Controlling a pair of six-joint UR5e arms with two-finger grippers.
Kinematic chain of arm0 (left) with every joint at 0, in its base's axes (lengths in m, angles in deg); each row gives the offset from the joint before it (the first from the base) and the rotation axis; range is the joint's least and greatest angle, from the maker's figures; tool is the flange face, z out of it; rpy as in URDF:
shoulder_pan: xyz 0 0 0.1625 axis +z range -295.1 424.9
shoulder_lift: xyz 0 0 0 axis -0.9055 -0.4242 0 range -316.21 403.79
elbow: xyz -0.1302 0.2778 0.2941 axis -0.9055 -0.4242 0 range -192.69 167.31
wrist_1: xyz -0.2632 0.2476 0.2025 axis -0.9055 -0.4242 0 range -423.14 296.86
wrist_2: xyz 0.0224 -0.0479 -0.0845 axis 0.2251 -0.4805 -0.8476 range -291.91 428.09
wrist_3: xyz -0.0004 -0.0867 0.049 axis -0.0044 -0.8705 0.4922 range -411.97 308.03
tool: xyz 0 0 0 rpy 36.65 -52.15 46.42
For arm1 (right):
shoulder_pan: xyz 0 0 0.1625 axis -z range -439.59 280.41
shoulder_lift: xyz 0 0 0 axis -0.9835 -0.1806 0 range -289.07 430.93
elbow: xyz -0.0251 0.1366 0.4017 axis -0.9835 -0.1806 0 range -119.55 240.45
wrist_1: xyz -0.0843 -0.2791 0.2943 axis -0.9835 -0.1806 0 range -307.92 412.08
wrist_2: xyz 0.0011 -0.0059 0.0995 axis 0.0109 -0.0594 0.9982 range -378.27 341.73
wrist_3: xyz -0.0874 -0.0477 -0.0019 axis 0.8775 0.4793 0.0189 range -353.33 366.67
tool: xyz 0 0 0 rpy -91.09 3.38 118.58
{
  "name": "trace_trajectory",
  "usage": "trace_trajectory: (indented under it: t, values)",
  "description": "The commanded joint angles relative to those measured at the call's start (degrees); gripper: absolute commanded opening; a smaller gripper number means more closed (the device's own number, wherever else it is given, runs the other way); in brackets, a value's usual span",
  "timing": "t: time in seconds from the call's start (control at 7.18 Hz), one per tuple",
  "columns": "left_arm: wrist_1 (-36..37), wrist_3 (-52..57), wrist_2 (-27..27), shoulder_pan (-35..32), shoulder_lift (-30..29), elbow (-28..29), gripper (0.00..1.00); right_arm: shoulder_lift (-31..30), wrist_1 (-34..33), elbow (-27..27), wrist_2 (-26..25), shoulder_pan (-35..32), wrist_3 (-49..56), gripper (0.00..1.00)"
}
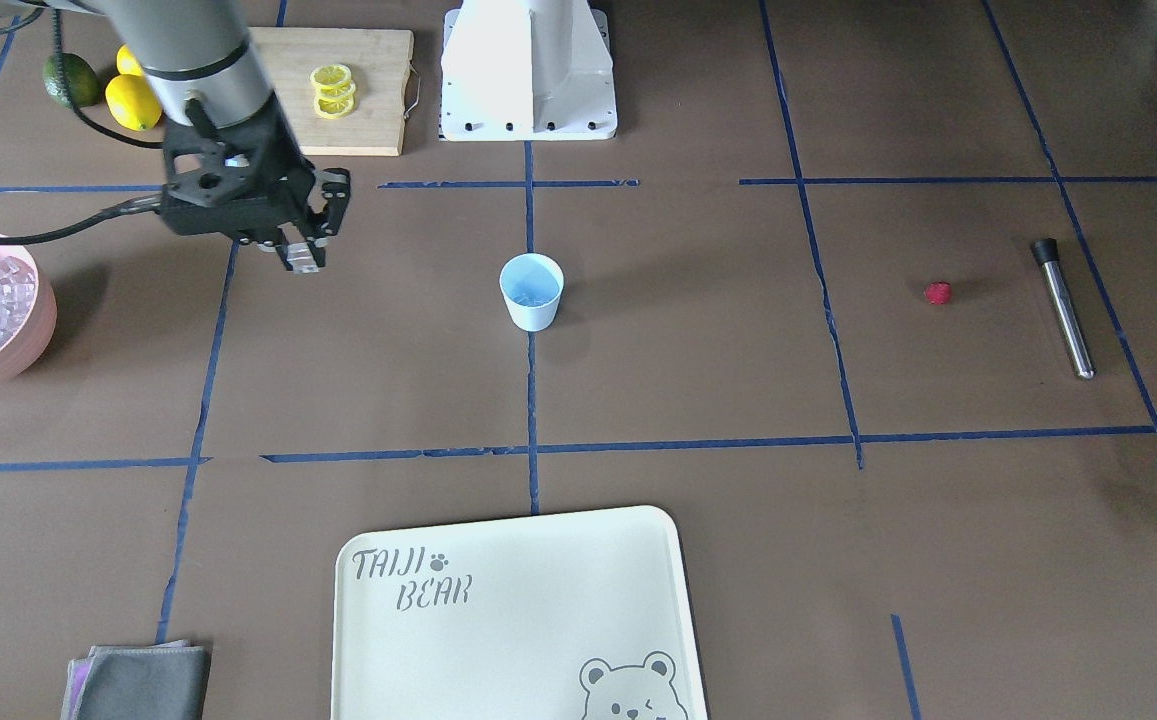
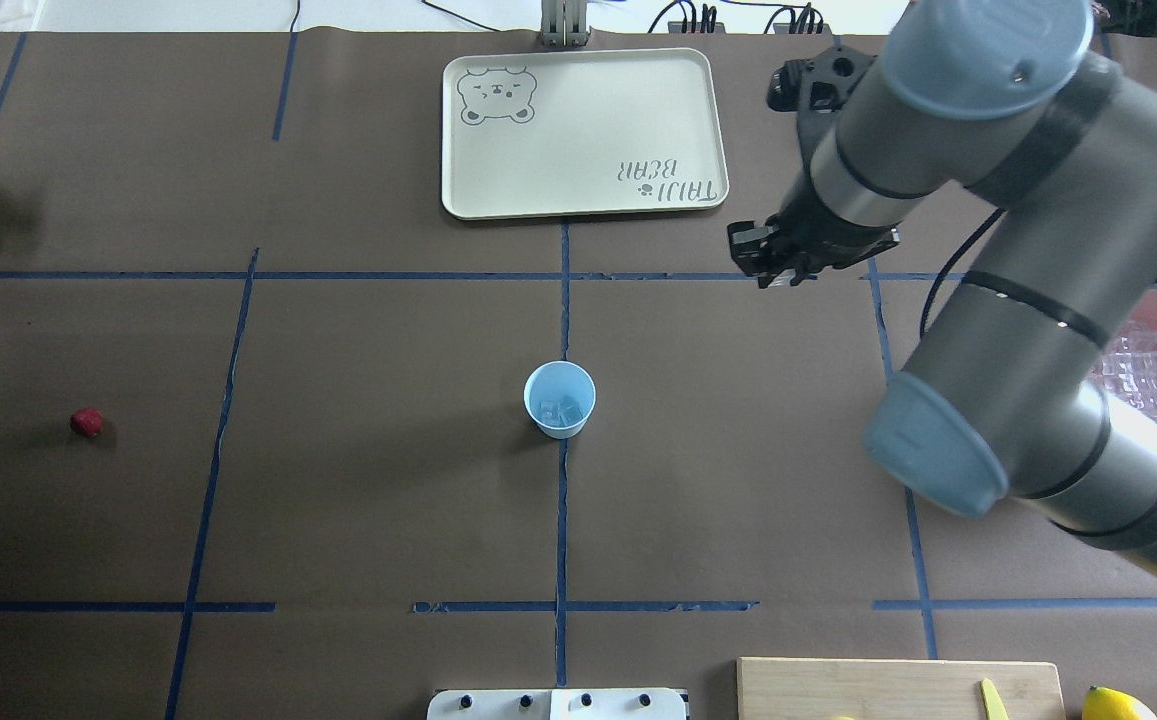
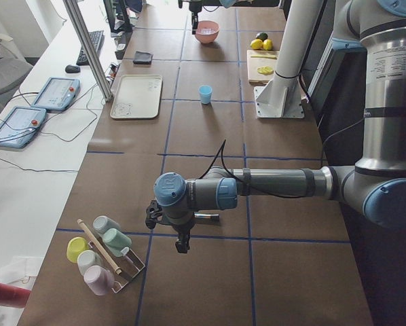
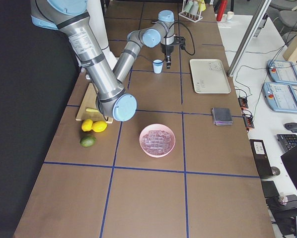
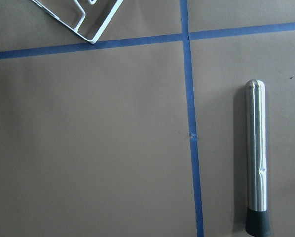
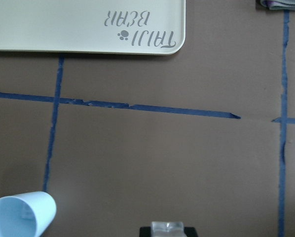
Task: Mash ice and strawberries in cup
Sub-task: 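Carry the ice cube with the right gripper over the blue cup, then open the right gripper to drop the ice cube into the cup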
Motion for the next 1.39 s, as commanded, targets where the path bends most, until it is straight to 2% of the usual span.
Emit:
trace_trajectory:
  t: [0.0,0.28,0.56,0.97,1.11,1.25]
  values:
    - [-0.01,0.00,0.00,0.26,-0.12,0.04,1.00,7.38,-0.36,-4.05,-8.73,9.44,-10.29,0.00]
    - [-0.01,0.00,-0.09,0.35,-0.21,0.04,1.00,12.47,0.95,-10.96,-11.66,13.94,-14.44,0.00]
    - [-0.01,0.09,-0.09,0.44,-0.21,0.13,1.00,13.91,9.80,-21.07,-14.82,16.41,-16.65,0.00]
    - [-0.01,0.09,-0.09,0.70,-0.21,0.31,1.00,12.68,9.66,-21.38,-15.27,17.12,-16.57,0.00]
    - [-0.01,0.09,0.00,0.70,-0.12,0.31,1.00,12.85,9.84,-21.55,-15.19,17.12,-16.04,0.23]
    - [-0.01,0.09,-0.09,0.70,-0.21,0.31,1.00,12.77,9.93,-21.47,-15.27,17.73,-16.21,0.98]
